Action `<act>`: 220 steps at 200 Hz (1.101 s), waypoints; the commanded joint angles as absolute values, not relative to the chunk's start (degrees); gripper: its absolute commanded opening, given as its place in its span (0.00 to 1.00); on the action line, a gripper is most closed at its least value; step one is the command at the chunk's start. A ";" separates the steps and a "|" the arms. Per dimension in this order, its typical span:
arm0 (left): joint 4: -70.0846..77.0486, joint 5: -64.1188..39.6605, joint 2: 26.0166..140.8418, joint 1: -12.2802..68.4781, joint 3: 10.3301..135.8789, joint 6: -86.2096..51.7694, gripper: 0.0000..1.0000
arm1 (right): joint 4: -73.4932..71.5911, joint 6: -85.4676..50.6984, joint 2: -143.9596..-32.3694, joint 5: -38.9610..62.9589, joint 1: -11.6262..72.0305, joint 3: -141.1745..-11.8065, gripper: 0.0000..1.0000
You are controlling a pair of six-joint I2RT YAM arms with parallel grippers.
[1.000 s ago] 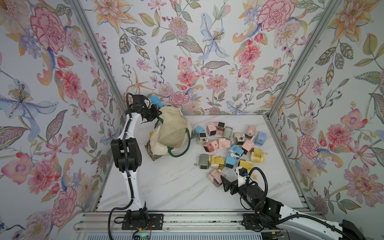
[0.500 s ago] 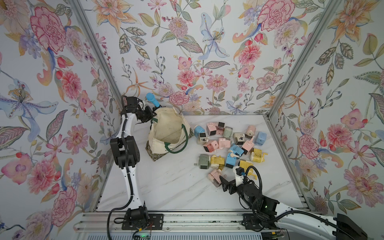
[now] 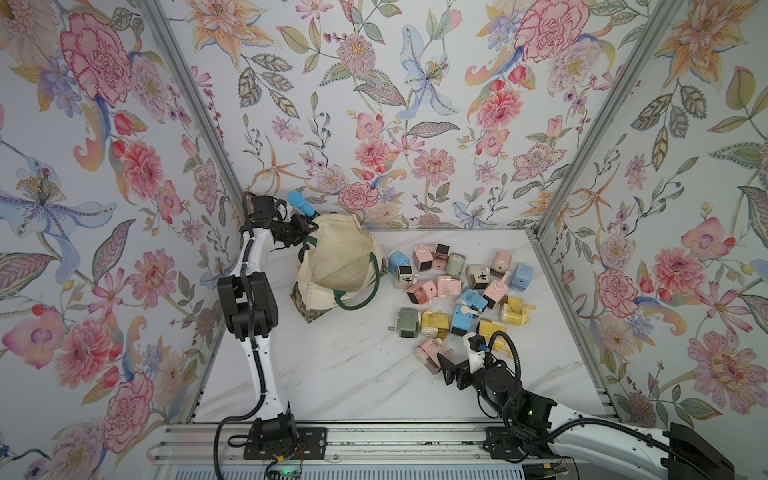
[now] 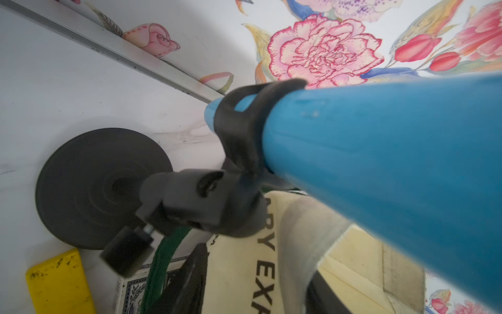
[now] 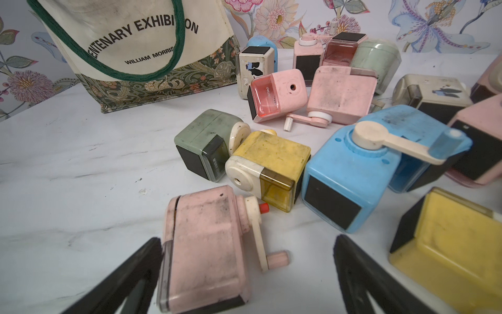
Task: Take out the pencil sharpeners from the tote bags
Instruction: Adjust the canvas bag at the center of the board.
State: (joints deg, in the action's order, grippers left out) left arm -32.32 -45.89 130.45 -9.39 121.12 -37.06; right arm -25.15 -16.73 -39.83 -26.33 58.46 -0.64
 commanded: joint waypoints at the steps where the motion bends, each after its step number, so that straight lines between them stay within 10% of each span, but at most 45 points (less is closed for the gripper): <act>1: -35.34 -45.03 127.33 -10.08 119.99 -34.60 0.51 | -26.89 -16.44 -40.42 -26.10 58.26 -1.59 0.98; 135: -7.81 -40.13 111.71 -8.67 94.79 -40.92 0.56 | -29.11 -16.18 -47.35 -24.49 58.14 -3.28 0.98; 174: -0.05 -34.06 103.89 -7.17 84.62 -40.42 0.80 | -29.79 -15.77 -52.12 -22.75 58.31 -5.02 0.98; 220: 2.56 -33.91 97.88 -7.21 81.09 -41.24 0.85 | -31.29 -14.69 -57.78 -21.89 59.60 -6.90 0.98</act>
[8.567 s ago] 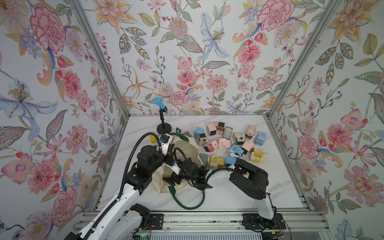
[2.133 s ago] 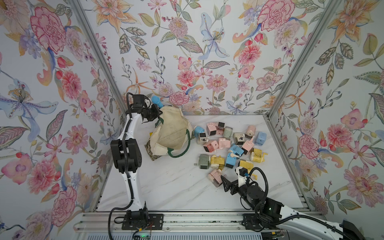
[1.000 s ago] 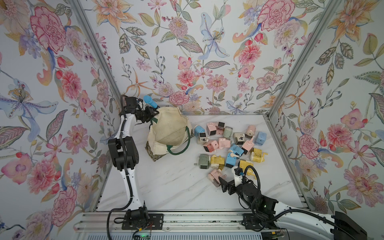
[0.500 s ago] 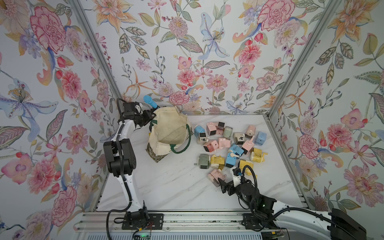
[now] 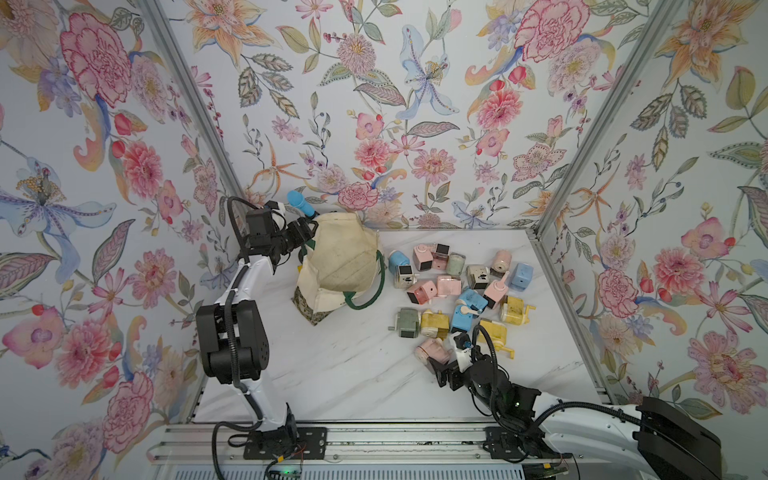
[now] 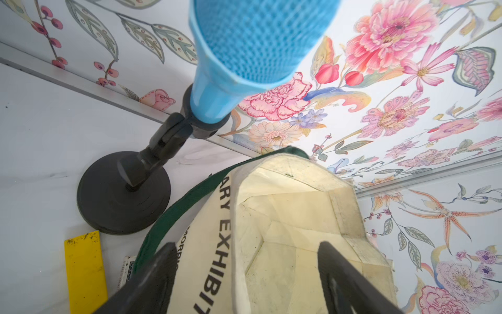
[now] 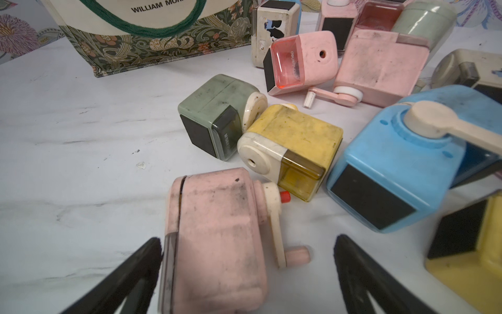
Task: Take out the pencil sharpeners from the tote bags
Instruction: Adjust the canvas bag at the center of the board, then reset both arms
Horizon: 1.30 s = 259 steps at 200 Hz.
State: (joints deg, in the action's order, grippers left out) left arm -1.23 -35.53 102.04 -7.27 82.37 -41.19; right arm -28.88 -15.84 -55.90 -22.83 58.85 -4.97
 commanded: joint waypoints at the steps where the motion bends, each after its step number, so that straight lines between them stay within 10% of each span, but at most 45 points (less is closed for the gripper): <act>1: 2.55 -33.79 97.67 -7.16 81.02 -41.14 0.85 | -31.24 -14.68 -57.90 -21.84 59.60 -6.92 0.98; 96: 9.85 -24.14 64.44 -6.38 57.88 -41.41 0.84 | -30.38 -14.36 -58.17 -23.38 60.47 -7.85 0.98; 186: 13.63 -6.30 8.72 -3.16 10.11 -38.42 0.91 | -7.29 -19.08 -23.22 -37.88 59.46 -10.47 0.97; 259: 16.45 3.54 7.08 -2.74 1.84 -24.37 0.89 | -3.31 -9.19 -24.13 -51.30 50.08 -13.92 1.00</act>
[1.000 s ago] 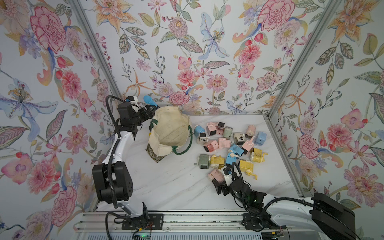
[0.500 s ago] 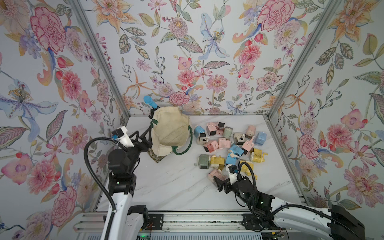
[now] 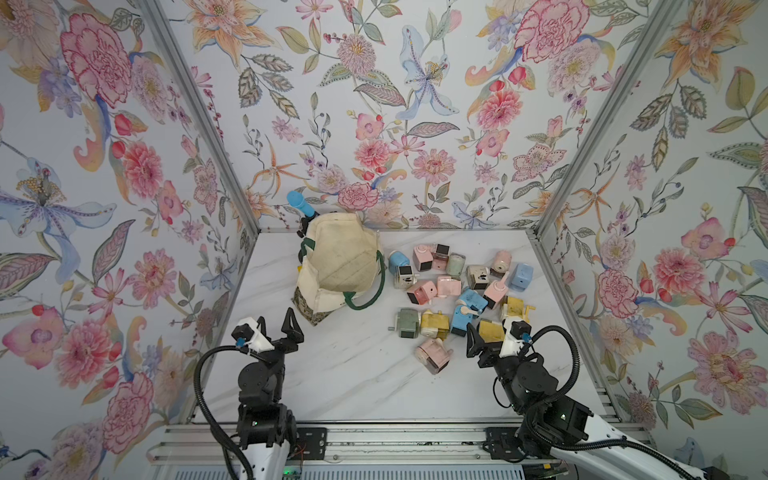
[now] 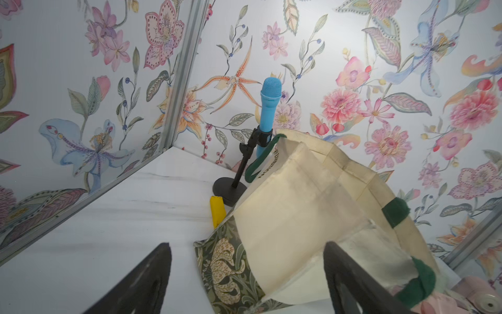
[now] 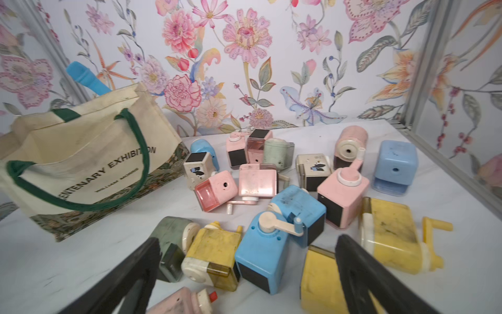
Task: Take out the pencil sharpeners from the tote bags
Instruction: Reset both arms
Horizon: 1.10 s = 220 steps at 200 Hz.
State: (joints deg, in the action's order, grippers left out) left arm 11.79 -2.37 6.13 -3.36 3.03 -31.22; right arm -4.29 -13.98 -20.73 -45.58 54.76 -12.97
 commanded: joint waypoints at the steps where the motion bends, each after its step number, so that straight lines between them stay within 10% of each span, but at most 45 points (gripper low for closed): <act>1: 16.75 3.84 7.19 -2.82 1.71 -24.09 0.89 | -3.41 -9.08 -24.28 -51.18 49.78 -13.90 1.00; 94: 56.89 6.69 31.74 -2.80 -9.70 -8.45 0.98 | -17.12 -4.92 -32.74 -23.58 12.33 -8.32 1.00; 155: 87.83 0.24 69.39 -3.59 -4.92 -9.41 1.00 | -42.58 -2.94 -60.33 -17.78 7.38 -8.58 1.00; 220: 90.07 -2.75 79.46 -7.38 0.74 -8.17 1.00 | -61.60 -1.67 -72.62 -14.66 4.70 -8.61 1.00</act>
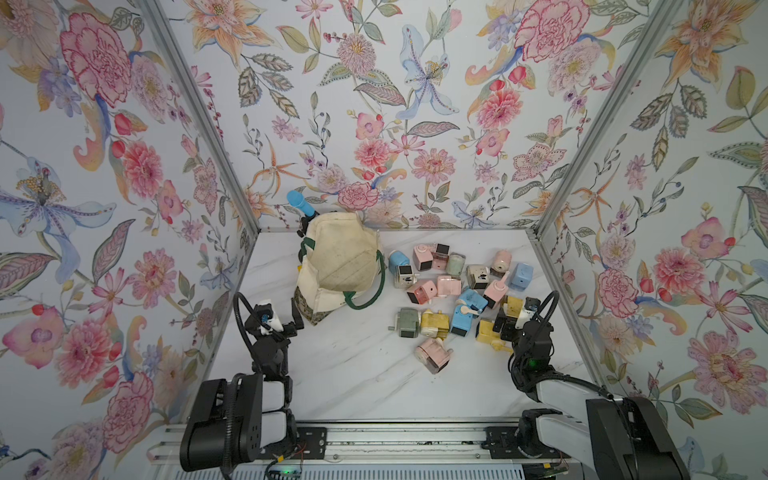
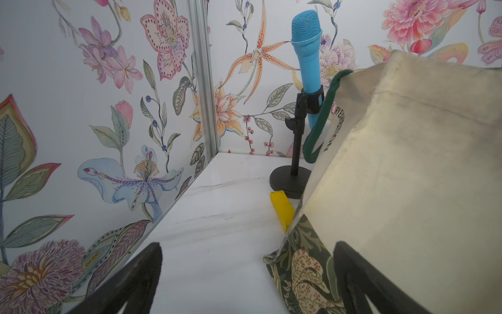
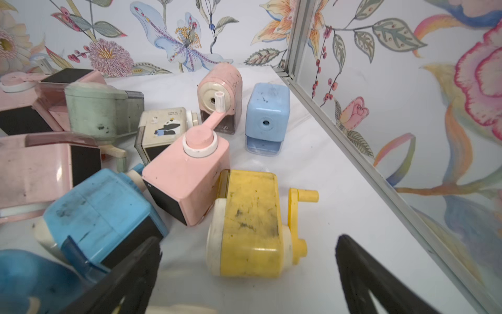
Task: Take out the pencil sharpeners from the tote bags
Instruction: Reset both arms
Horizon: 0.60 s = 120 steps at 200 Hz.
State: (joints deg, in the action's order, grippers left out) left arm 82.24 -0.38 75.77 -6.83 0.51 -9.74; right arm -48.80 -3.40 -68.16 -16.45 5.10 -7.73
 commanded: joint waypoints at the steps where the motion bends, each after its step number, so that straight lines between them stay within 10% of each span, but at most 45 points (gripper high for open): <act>1: 90.43 -2.78 79.81 -7.34 0.76 -8.17 1.00 | -62.09 -1.45 -72.96 -14.67 4.68 -8.57 1.00; 56: 95.68 -0.57 91.25 -5.01 3.59 -5.74 1.00 | -84.91 2.00 -91.37 -17.83 5.18 -7.71 1.00; 120: 83.74 5.86 90.13 -1.01 8.88 -2.43 1.00 | -65.98 0.32 -88.90 -17.39 4.42 -15.74 1.00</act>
